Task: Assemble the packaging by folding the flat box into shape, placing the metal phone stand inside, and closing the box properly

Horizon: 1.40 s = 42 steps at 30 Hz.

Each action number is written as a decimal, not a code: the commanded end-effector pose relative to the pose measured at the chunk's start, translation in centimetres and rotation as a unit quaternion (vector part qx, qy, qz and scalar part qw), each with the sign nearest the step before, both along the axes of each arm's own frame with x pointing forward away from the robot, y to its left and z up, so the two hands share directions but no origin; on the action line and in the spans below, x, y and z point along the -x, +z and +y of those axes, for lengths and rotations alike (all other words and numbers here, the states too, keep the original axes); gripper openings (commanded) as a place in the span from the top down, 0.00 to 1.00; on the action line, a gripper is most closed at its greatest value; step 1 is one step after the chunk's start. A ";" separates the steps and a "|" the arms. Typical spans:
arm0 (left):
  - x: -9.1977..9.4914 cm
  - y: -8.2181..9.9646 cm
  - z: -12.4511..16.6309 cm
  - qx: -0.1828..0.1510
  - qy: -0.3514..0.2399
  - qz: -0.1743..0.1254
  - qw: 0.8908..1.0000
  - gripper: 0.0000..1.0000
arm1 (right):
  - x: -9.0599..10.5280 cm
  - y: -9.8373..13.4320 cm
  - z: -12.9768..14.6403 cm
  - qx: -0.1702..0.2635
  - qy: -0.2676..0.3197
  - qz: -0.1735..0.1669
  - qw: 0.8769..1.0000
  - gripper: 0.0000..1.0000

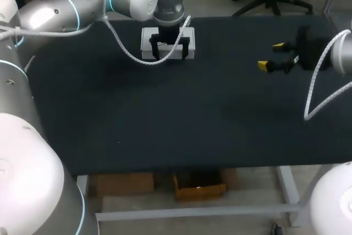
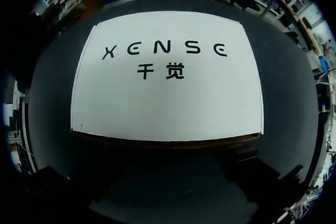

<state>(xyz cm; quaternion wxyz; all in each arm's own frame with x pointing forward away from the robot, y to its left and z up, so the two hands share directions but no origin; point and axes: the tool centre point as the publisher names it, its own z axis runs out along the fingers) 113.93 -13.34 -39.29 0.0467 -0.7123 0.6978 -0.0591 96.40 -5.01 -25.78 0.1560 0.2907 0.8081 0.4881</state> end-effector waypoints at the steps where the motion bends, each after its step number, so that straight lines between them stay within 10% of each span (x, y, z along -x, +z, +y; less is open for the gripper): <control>1: -1.6 0.0 -0.4 -0.002 -0.002 0.030 1.000 0.00 | 0.1 0.0 -0.1 -0.003 0.002 -0.002 1.000 0.00; 10: -2.5 0.2 -0.1 0.008 -0.002 0.032 0.999 0.00 | 0.1 0.0 -0.1 -0.003 0.002 -0.002 1.000 0.00; 16: 0.6 1.5 0.3 0.019 -0.024 0.012 0.999 0.00 | 0.1 0.0 -0.1 -0.003 0.002 -0.002 1.000 0.00; 27: 11.6 4.5 4.0 0.049 -0.064 -0.138 0.987 0.00 | 0.1 0.0 -0.1 -0.003 0.002 -0.002 1.000 0.00; 42: 17.8 5.5 7.9 0.090 -0.140 -0.276 0.947 0.00 | 0.1 0.0 -0.1 -0.003 0.002 -0.002 1.000 0.00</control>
